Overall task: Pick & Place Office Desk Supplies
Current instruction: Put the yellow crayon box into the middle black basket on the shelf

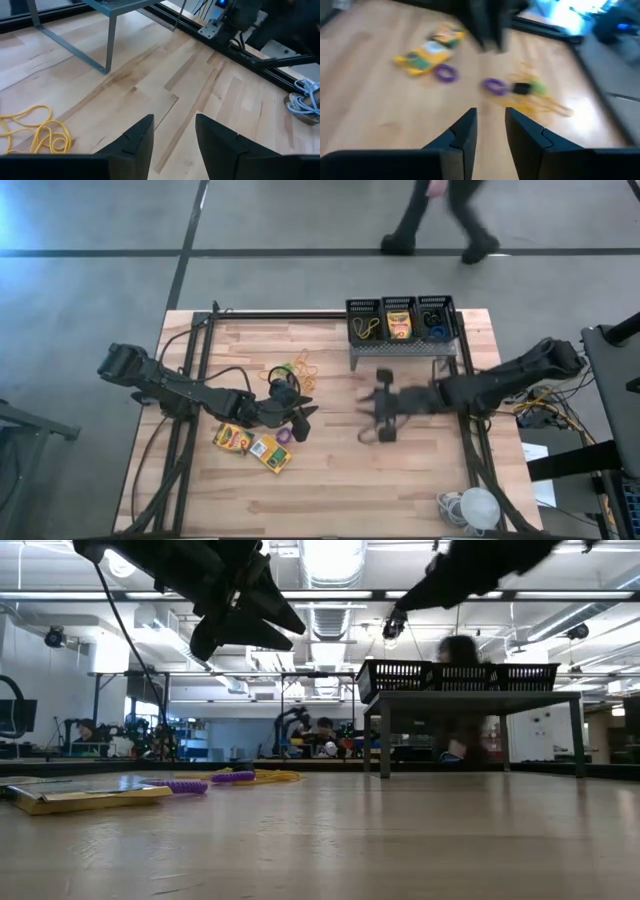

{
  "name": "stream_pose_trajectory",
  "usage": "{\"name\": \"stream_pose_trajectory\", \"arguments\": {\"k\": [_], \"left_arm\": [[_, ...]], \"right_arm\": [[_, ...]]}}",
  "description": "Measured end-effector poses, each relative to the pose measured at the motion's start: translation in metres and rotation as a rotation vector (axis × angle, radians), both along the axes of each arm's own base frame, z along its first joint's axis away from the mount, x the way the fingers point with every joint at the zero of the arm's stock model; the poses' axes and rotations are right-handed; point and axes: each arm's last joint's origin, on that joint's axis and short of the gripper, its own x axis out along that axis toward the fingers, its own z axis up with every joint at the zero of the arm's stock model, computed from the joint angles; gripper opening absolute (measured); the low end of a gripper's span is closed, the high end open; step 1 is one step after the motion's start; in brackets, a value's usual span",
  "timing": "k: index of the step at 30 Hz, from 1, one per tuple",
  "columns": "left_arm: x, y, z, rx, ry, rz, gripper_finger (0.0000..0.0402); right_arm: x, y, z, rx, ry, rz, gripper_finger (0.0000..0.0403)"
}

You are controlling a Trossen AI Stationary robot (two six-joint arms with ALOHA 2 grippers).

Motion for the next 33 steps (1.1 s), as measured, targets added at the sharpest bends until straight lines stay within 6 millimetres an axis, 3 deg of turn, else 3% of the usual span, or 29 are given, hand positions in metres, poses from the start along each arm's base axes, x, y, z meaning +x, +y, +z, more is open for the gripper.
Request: {"name": "stream_pose_trajectory", "arguments": {"k": [11, 19, 26, 33], "left_arm": [[-0.003, -0.009, -0.001, 0.08, 0.059, -0.071, 0.0144], [-0.03, -0.057, -0.003, 0.144, 0.275, -0.173, 0.0118], [-0.054, -0.099, -0.015, 0.207, 0.361, -0.301, 0.0118], [-0.047, -0.131, -0.05, 0.339, 0.543, -0.531, 0.0117]], "right_arm": [[-0.009, 0.053, -0.082, 0.15, -0.028, 0.122, 0.0077], [-0.008, 0.076, -0.125, 0.186, 0.073, 0.141, 0.0069], [0.004, 0.083, -0.141, 0.165, 0.097, 0.138, 0.007], [0.011, 0.087, -0.137, 0.147, 0.08, 0.155, 0.0068]]}}
